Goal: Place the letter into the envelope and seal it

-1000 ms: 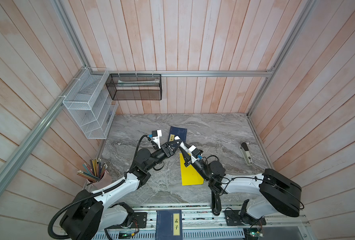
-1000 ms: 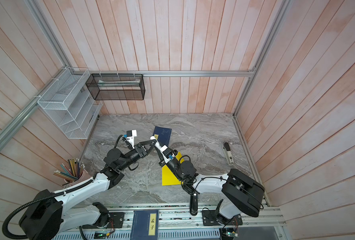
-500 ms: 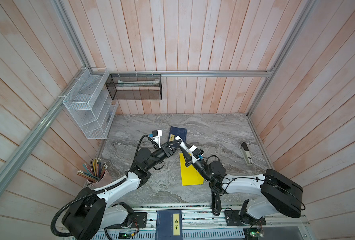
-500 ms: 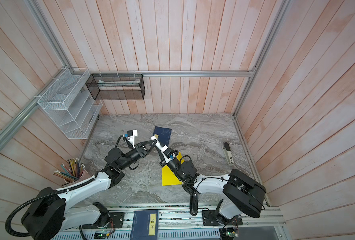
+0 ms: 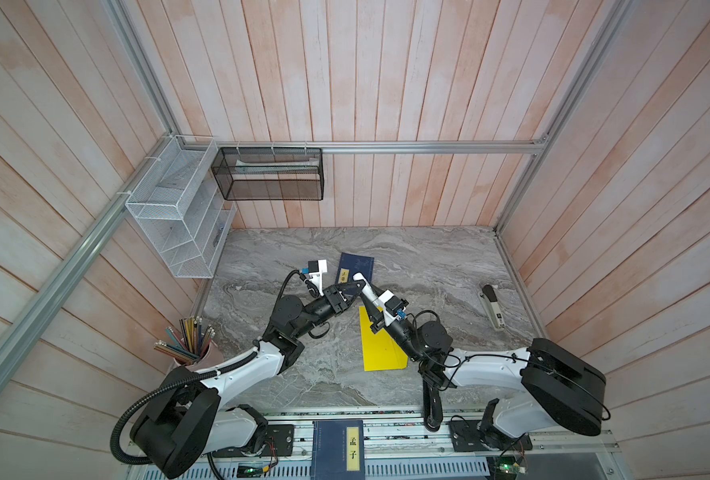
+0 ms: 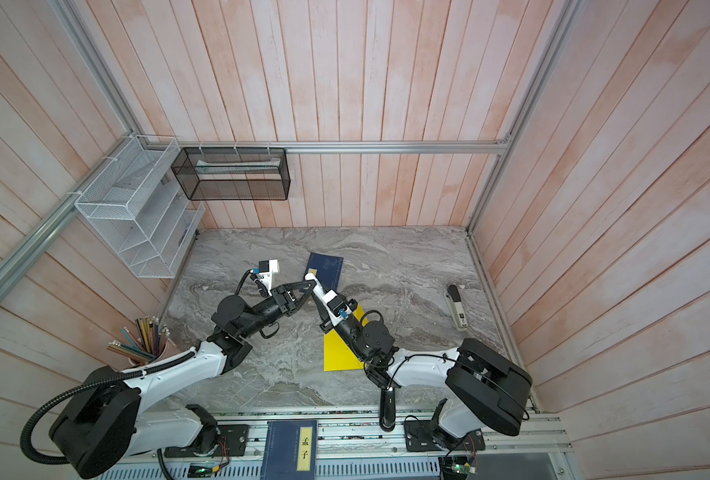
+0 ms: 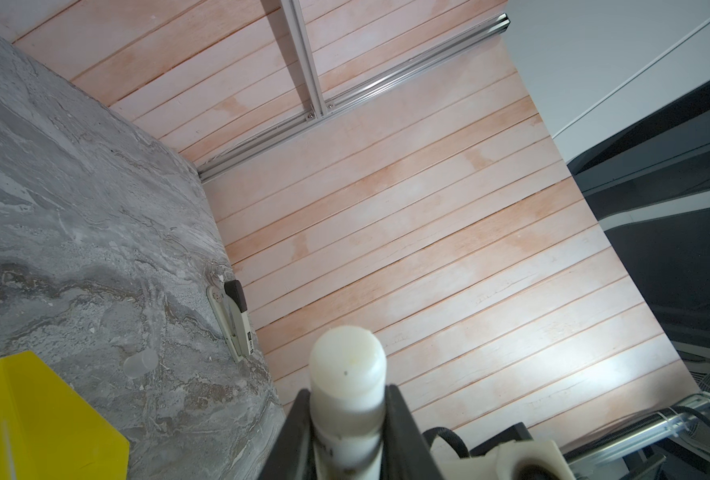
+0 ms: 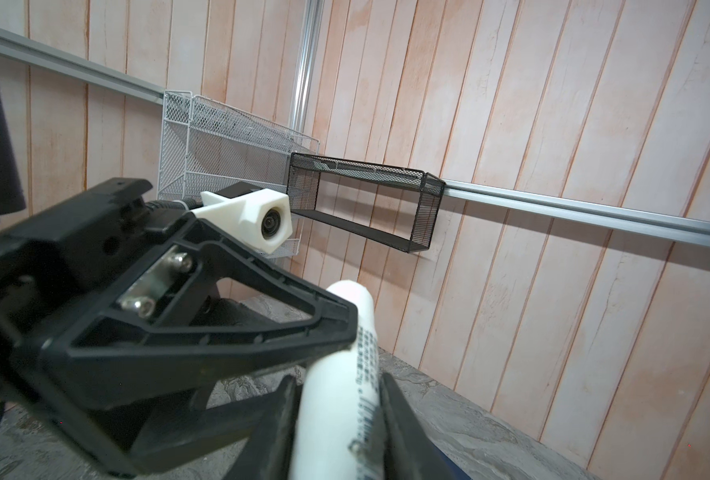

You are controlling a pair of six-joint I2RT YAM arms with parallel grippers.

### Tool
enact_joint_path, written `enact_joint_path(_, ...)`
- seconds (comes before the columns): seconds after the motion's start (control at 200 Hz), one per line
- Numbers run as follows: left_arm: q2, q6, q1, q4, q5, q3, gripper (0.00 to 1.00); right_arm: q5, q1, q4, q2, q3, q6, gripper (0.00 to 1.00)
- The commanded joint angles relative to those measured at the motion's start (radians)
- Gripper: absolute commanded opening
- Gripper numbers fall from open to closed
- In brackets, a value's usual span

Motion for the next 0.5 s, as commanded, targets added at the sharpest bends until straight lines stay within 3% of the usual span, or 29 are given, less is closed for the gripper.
enact_joint_path(0.0,0.000,-0.006,-0.003,0.024,0.044,0.019,0.01,-0.029,-0.011,0.000,-0.002,0.003,-0.006,0.30)
enact_joint_path(0.23,0.005,0.001,-0.001,-0.009,0.056,0.017,0.01,-0.043,-0.022,-0.009,-0.010,0.013,-0.012,0.17)
enact_joint_path(0.385,-0.015,0.037,0.005,-0.053,0.049,0.020,0.31,-0.027,-0.022,-0.106,-0.049,0.028,-0.006,0.10)
enact_joint_path(0.495,-0.040,0.073,0.013,-0.095,0.035,0.025,0.42,-0.002,-0.021,-0.161,-0.084,0.017,0.006,0.08)
